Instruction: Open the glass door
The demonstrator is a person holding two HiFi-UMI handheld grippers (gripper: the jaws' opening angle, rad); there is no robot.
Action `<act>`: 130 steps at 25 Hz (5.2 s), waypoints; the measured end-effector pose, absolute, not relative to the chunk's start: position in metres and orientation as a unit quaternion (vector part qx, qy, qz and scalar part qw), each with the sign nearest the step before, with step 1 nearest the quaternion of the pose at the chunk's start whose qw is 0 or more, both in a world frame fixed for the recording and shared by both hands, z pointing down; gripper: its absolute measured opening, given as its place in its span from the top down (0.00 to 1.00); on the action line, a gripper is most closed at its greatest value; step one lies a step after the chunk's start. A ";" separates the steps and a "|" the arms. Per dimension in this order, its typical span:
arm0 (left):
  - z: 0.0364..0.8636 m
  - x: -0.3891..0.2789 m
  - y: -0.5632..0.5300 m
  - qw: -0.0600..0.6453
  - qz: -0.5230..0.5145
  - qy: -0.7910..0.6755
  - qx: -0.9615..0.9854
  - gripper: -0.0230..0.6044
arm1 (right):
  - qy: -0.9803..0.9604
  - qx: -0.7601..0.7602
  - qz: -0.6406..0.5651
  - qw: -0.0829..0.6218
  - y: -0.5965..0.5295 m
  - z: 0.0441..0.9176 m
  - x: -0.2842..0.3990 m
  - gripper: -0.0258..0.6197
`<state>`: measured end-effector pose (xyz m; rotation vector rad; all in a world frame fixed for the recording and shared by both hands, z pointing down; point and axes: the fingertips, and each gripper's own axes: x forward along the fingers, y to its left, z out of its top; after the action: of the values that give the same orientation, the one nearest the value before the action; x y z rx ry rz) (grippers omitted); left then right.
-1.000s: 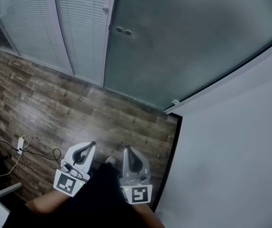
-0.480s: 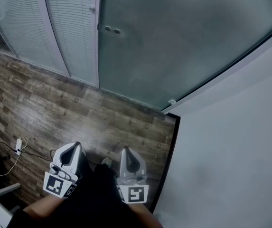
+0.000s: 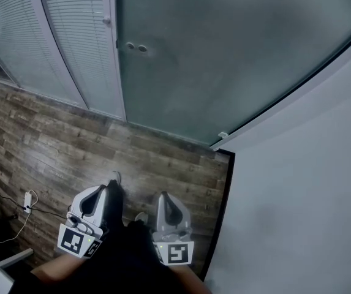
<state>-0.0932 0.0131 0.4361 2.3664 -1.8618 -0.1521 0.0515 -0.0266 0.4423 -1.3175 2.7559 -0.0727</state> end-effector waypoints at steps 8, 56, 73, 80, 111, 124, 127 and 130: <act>0.430 -0.126 -0.064 0.051 -0.063 -0.593 0.801 0.96 | 0.902 -0.432 -0.015 -0.003 -0.092 0.449 0.012 0.96; 0.411 -0.298 -0.238 0.024 -0.077 -0.648 0.758 0.96 | 0.890 -0.448 -0.021 -0.083 -0.432 0.487 -0.172 0.83; 0.421 -0.313 -0.251 0.034 -0.048 -0.661 0.748 0.96 | 0.888 -0.445 -0.048 -0.106 -0.503 0.529 -0.196 0.78; 0.420 -0.318 -0.251 0.040 -0.056 -0.668 0.741 0.96 | 0.884 -0.448 -0.065 -0.118 -0.519 0.545 -0.205 0.77; 0.435 -0.319 -0.242 0.086 -0.056 -0.674 0.731 0.96 | 0.871 -0.471 -0.073 -0.121 -0.548 0.558 -0.220 0.78; 0.423 -0.315 -0.228 0.065 -0.073 -0.666 0.740 0.96 | 0.869 -0.473 -0.085 -0.120 -0.532 0.555 -0.217 0.79; 0.423 -0.315 -0.221 0.061 -0.076 -0.666 0.739 0.96 | 0.868 -0.475 -0.085 -0.119 -0.528 0.555 -0.214 0.79; 0.429 -0.319 -0.213 0.064 -0.074 -0.671 0.735 0.96 | 0.869 -0.473 -0.082 -0.119 -0.522 0.557 -0.212 0.79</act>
<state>-0.3186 -0.2134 0.4286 2.2185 -2.0258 -0.2239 -0.2118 -0.5220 0.5568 -1.6086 2.9596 -0.2786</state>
